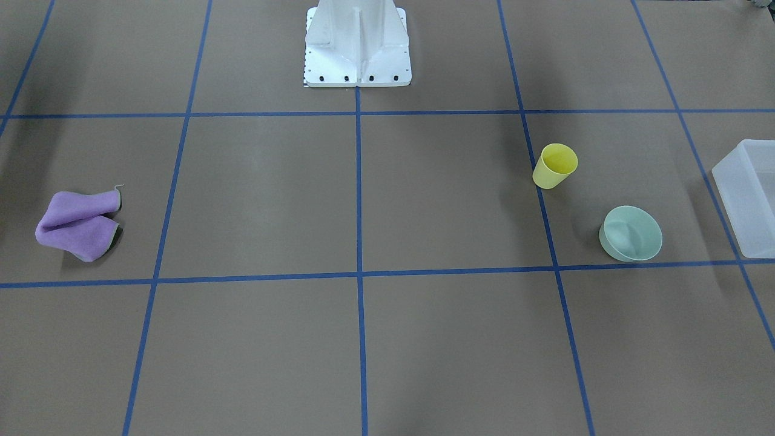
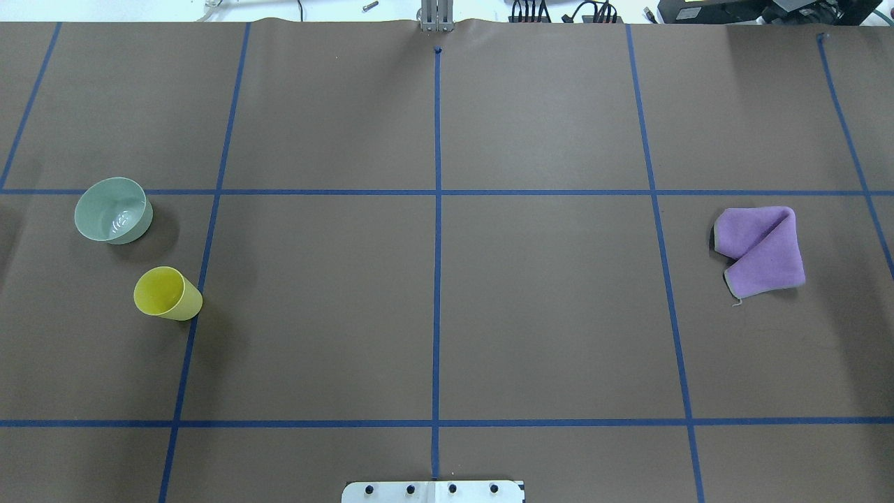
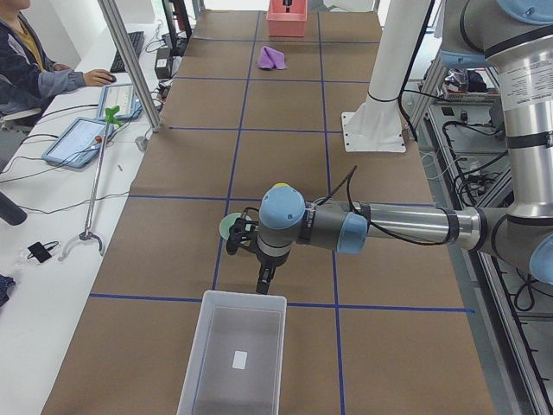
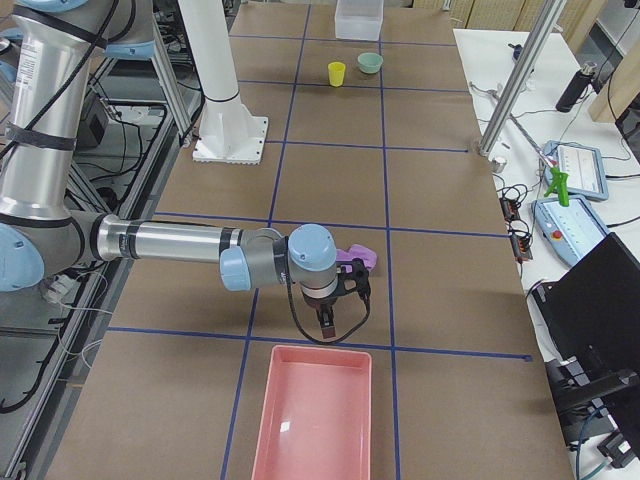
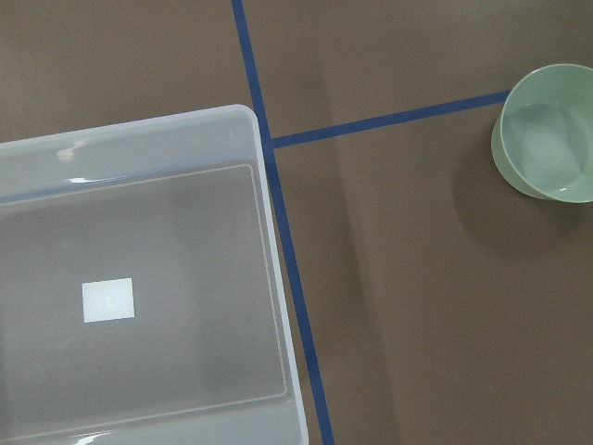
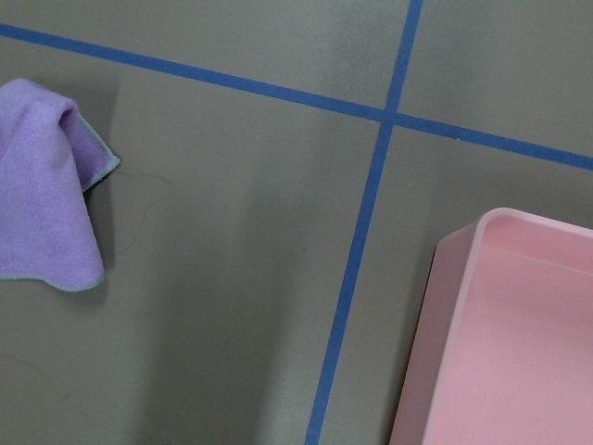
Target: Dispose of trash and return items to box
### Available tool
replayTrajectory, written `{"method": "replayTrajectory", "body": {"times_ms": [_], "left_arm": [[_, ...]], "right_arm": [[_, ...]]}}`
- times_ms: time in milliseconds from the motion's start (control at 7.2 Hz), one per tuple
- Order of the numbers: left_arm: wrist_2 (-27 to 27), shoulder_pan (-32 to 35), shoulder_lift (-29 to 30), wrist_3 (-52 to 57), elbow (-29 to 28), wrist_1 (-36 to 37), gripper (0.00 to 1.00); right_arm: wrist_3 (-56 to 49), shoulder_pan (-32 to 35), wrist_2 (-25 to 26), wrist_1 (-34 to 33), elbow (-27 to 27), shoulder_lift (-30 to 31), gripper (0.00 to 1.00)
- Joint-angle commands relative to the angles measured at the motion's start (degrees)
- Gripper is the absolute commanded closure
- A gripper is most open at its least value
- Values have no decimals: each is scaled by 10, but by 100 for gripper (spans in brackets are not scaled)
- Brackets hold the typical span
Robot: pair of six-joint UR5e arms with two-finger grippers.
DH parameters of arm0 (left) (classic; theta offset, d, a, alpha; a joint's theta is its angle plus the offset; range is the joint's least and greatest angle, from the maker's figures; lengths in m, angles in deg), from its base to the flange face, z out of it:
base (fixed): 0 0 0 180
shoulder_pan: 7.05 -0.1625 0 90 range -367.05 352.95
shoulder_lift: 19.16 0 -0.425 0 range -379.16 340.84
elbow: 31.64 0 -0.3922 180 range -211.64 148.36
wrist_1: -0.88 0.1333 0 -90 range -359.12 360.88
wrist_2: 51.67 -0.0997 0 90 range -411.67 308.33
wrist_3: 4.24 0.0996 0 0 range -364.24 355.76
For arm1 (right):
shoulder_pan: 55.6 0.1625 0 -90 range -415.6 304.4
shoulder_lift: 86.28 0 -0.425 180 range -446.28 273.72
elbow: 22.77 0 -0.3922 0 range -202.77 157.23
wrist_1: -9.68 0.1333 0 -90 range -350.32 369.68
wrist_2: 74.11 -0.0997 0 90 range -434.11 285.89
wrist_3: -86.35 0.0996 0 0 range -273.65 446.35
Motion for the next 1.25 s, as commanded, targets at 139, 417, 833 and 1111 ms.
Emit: {"method": "replayTrajectory", "body": {"times_ms": [139,417,833,1111], "left_arm": [[1,-10,14,-71,7,-3,2],[-5,-97,17,-241,12,-76,2],[-67,-252,49,-472,32,-131,2],[-108,-332,86,-560,32,-130,2]], "right_arm": [[2,-1,0,1,2,1,0],[2,-1,-1,1,2,2,0],[2,-1,-8,1,3,2,0],[2,-2,-9,1,3,2,0]]}}
